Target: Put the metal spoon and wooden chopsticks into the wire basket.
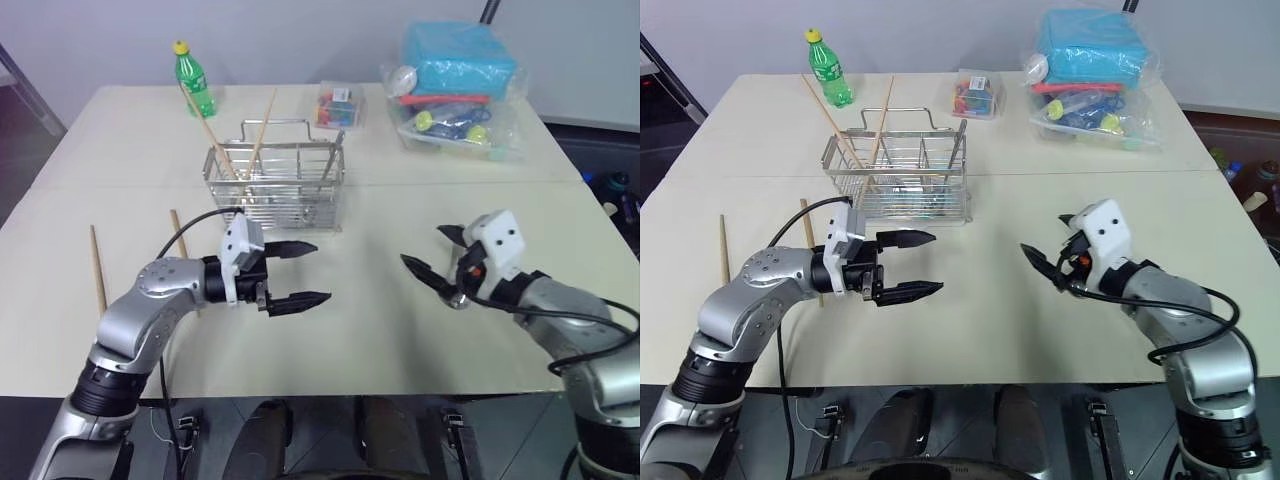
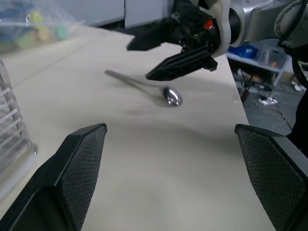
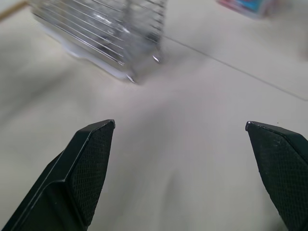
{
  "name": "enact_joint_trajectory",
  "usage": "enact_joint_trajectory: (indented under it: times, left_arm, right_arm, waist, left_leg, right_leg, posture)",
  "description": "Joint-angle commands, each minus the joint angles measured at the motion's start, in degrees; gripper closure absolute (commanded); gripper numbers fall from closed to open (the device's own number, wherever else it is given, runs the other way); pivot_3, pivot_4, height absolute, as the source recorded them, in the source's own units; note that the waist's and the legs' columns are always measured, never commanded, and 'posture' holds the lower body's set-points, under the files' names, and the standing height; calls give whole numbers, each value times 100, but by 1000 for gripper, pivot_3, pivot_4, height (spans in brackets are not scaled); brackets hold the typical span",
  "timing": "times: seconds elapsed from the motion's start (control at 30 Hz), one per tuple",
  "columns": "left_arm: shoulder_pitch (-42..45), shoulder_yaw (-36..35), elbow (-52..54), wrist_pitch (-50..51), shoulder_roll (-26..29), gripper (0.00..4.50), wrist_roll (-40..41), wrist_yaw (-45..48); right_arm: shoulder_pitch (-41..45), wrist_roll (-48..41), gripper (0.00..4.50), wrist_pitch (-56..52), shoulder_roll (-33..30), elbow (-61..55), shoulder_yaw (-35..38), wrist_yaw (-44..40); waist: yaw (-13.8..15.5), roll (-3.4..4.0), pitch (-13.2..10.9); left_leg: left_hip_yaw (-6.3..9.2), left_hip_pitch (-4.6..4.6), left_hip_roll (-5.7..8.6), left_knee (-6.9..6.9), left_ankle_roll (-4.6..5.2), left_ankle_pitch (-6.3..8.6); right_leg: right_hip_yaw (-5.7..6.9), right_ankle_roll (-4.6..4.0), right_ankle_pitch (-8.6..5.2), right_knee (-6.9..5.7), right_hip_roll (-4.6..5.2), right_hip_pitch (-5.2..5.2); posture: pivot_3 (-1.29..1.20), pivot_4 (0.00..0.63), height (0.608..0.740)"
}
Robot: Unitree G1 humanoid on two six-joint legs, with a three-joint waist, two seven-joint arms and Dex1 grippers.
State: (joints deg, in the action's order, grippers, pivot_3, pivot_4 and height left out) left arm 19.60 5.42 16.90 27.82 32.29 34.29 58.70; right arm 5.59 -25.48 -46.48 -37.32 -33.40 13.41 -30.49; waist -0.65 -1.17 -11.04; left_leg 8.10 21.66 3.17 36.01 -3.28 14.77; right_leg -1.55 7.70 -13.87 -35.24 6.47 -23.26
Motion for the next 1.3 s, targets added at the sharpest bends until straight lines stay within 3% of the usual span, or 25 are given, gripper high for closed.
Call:
enact_joint_trajectory:
  times: [0.03, 0.27, 0.7, 1.3]
  left_arm:
    - [164, -15, 119, -76, -83, 20, 11, -11]
    - [124, 32, 364, 22, -296, 20, 1, -325]
    - [8, -45, 786, 178, -439, 20, 113, -887]
    - [-70, 302, 666, -5, -920, 20, -184, -1110]
  right_arm:
    - [39, -297, 0, -584, -228, -56, 567, 89]
    - [613, -538, 0, -2322, -410, 662, 1225, 665]
    - [1214, -237, 0, -2681, -918, 1502, 355, 682]
    - [1070, 89, 0, -3157, 112, 928, -417, 1558]
  waist:
    - [5, -1, 0]
    - [-2, -1, 0]
    - [-1, 1, 0]
    - [-8, 1, 2]
  left_leg:
    - [1, 2, 0, 0, 0, 0]
    - [0, 4, 0, 3, 1, 0]
    - [-3, 8, 0, 6, 2, 1]
    - [-2, 9, 0, 10, 2, 1]
  right_leg:
    - [1, 0, 0, 0, 0, 0]
    - [1, 0, 1, 0, 0, -1]
    - [1, 15, 8, 2, 0, -3]
    - [1, 16, 9, 1, -1, -5]
  posture:
    - [0, 150, 740]
    - [0, 150, 740]
    - [0, 150, 740]
    - [0, 150, 740]
